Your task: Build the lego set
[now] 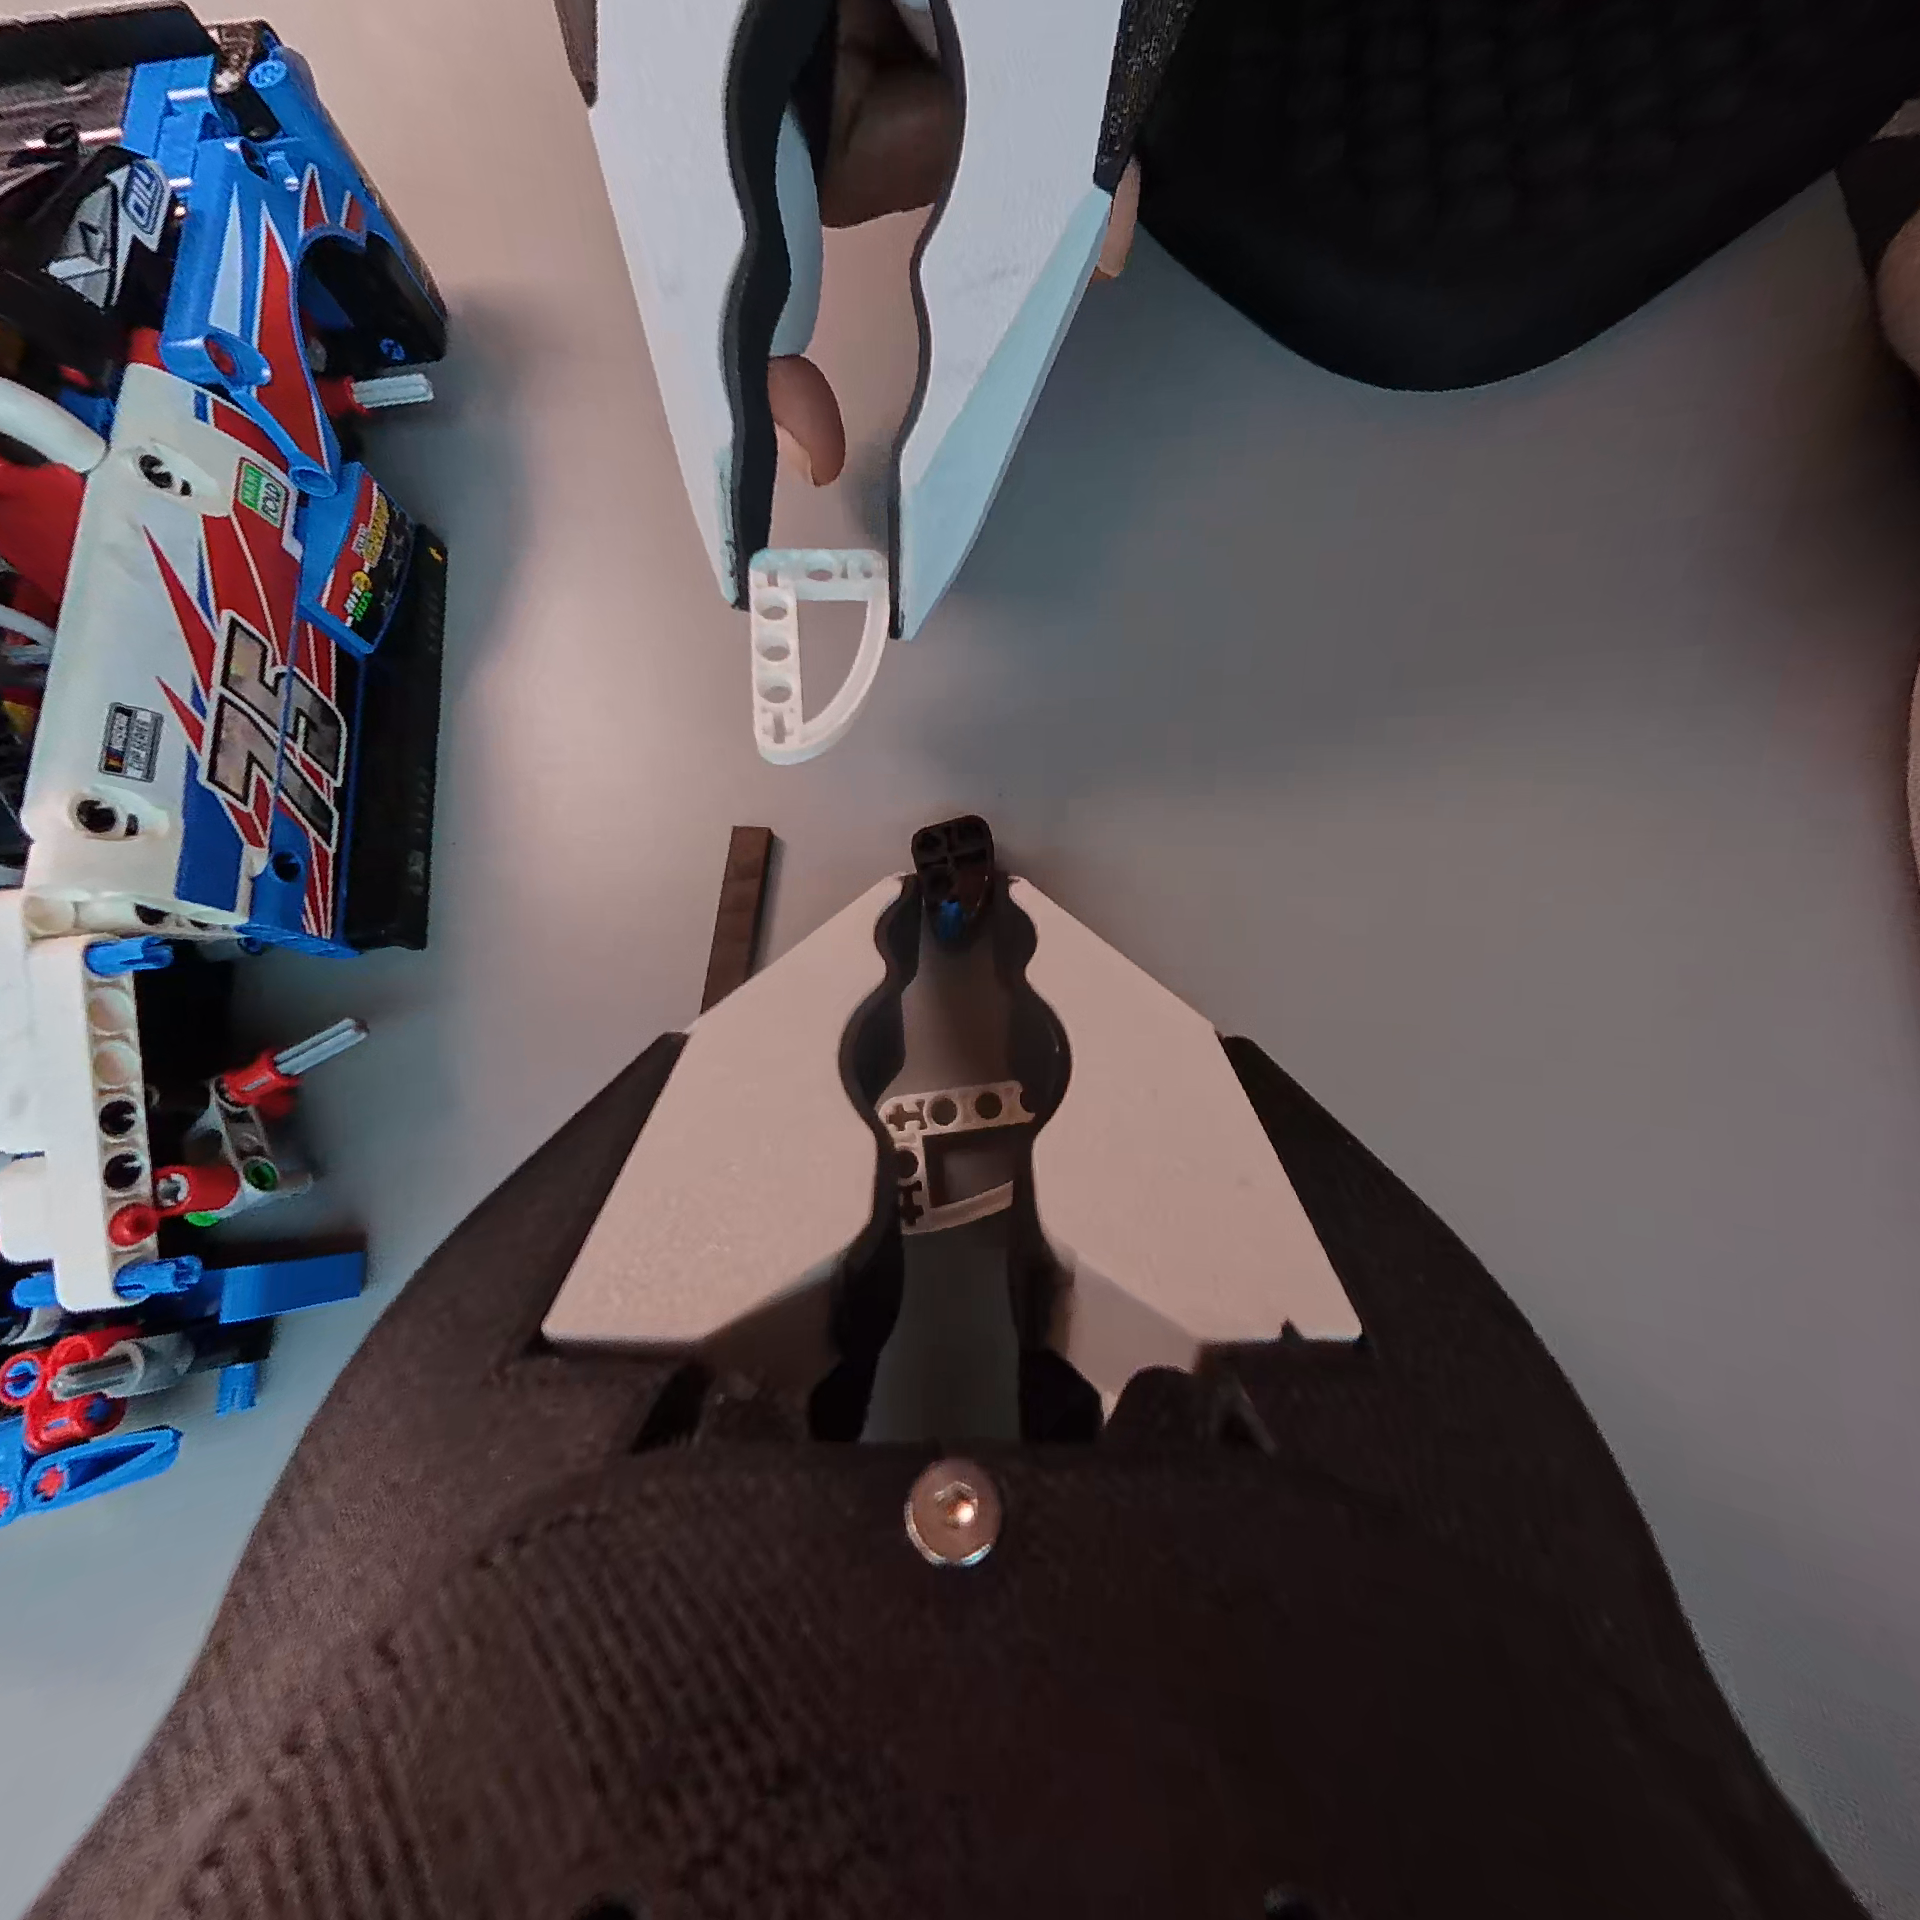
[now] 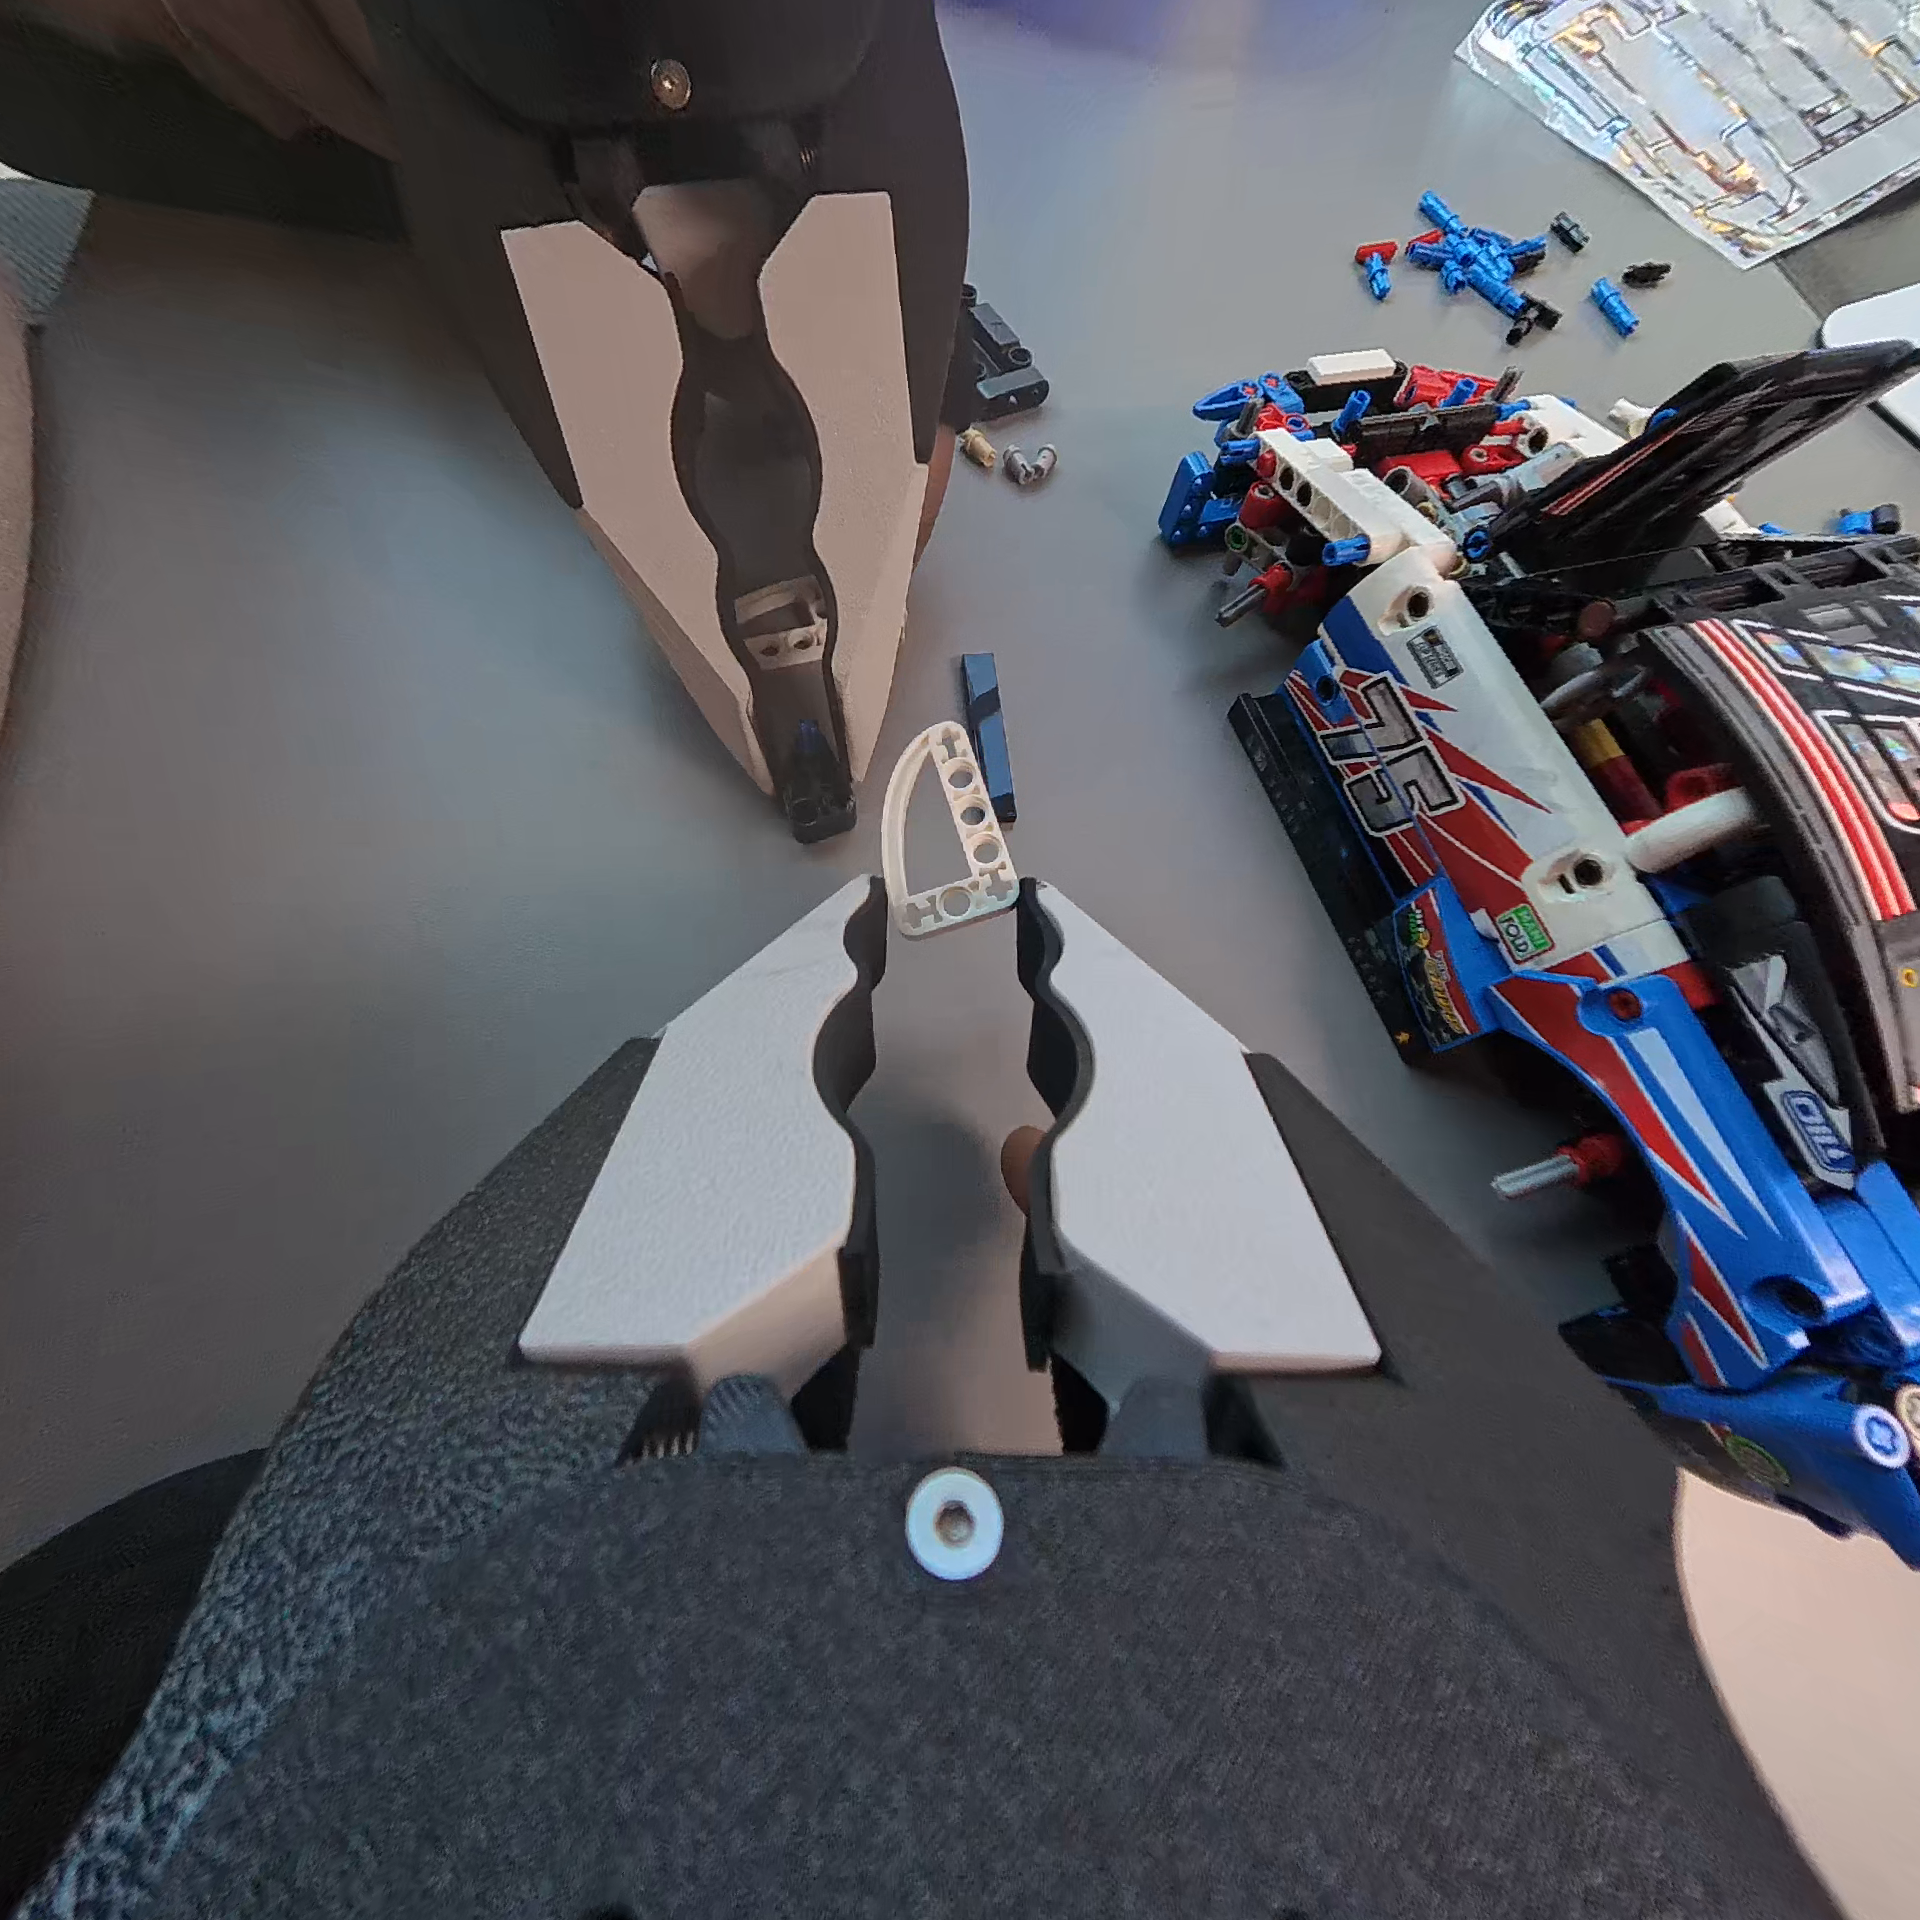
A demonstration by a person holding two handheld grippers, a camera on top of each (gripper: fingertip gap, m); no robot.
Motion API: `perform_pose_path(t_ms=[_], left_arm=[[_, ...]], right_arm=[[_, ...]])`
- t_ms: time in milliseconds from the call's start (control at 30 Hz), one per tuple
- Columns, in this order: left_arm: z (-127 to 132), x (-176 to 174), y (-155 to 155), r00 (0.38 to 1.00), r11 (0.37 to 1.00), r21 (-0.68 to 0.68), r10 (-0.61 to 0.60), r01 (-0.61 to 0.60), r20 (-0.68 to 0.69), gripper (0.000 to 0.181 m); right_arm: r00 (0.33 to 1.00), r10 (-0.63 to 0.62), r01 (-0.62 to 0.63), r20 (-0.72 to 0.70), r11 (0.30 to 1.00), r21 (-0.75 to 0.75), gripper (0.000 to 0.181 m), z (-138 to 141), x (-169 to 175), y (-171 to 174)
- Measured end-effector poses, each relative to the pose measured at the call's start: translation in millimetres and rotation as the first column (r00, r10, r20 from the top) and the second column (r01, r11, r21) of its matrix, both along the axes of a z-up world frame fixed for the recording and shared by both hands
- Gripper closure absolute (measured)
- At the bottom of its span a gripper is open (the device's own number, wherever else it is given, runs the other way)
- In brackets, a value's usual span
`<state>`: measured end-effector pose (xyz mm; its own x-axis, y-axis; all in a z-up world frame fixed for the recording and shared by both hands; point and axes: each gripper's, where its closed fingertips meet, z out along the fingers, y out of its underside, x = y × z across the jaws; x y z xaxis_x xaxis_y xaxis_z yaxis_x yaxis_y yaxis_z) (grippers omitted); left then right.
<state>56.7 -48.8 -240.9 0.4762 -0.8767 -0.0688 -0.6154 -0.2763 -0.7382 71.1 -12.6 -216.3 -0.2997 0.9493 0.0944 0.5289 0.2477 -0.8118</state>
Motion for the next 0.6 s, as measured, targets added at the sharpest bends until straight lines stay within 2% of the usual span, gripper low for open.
perform_pose_path(t_ms=[367, 467, 600], left_arm=[[0.7, 5.7, 2.6, 1.0, 0.999, 0.041, -0.006, 0.007, -0.011, 0.17], [6.2, 0.9, 2.2, 1.0, 0.999, 0.049, 0.004, -0.004, 0.001, 0.154], [14.5, -15.0, -7.3, 1.0, 1.0, 0.003, 0.007, -0.007, 0.027, 0.155]], right_arm=[[1.0, -0.021, 0.021, -0.003, 1.0, -0.02, 0.16, -0.7, -1.1, 4.0], [1.0, -0.023, 0.023, -0.001, 1.0, -0.019, 0.16, -1.1, -0.8, 4.4], [1.0, -0.029, 0.029, -0.012, 0.999, -0.016, 0.16, 1.8, 0.4, 6.0]])
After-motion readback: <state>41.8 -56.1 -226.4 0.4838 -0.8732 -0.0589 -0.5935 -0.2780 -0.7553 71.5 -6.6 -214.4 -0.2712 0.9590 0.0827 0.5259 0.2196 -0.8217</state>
